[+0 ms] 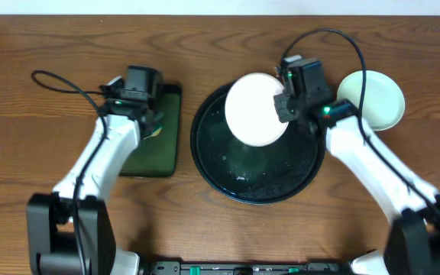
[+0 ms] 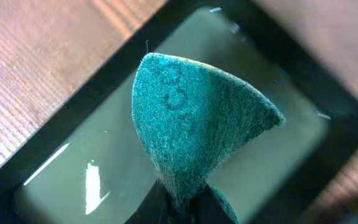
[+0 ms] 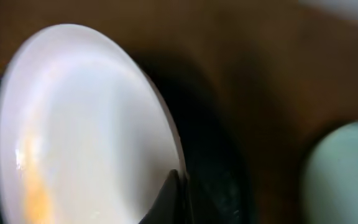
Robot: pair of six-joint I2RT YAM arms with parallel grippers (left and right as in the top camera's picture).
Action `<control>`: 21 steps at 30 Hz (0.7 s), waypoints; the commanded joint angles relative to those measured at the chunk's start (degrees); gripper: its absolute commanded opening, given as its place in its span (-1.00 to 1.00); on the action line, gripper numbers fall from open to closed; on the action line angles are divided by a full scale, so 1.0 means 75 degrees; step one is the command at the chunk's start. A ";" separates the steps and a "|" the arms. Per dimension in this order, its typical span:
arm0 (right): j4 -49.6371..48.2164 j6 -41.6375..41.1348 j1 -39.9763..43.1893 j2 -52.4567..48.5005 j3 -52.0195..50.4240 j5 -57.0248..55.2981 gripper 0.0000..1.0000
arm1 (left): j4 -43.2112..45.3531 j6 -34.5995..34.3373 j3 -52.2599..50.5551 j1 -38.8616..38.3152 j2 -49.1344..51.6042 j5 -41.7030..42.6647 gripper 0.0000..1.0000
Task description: Clean dirty plates on tray and stack at the side
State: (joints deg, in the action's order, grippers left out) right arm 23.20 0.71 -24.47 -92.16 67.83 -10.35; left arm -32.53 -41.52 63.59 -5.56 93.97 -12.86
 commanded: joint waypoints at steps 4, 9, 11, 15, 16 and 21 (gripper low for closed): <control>-0.0699 0.2739 -0.1300 0.0659 0.0172 -0.3806 -0.98 | 0.0099 0.0391 -0.0082 0.0525 0.0819 0.0851 -0.84; -0.1495 0.4794 -0.2159 0.0659 0.0172 -0.5546 -0.98 | 0.0172 0.0428 -0.0079 0.0527 0.1116 0.0828 -0.35; -0.1818 0.5587 -0.2448 0.0659 0.0172 -0.5919 -0.98 | 0.0172 0.0562 -0.0041 0.0527 0.1072 0.0828 -0.17; -0.2570 0.6945 -0.2865 0.0659 0.0172 -0.6461 -0.98 | 0.0125 0.0796 0.0023 0.0527 0.0752 0.0831 -0.09; -0.2780 0.7312 -0.2958 0.0659 0.0172 -0.6592 -0.98 | 0.0076 0.0793 0.0023 0.0527 0.0612 0.0831 -0.08; -0.4141 0.9716 -0.3410 0.0659 0.0172 -0.7058 -0.98 | -0.0140 0.0796 0.0023 0.0527 -0.0469 0.0831 0.12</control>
State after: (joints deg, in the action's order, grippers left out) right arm -4.60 58.02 -48.14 -88.05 68.18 -57.65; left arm -32.99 -36.42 63.29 -1.72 96.44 -6.33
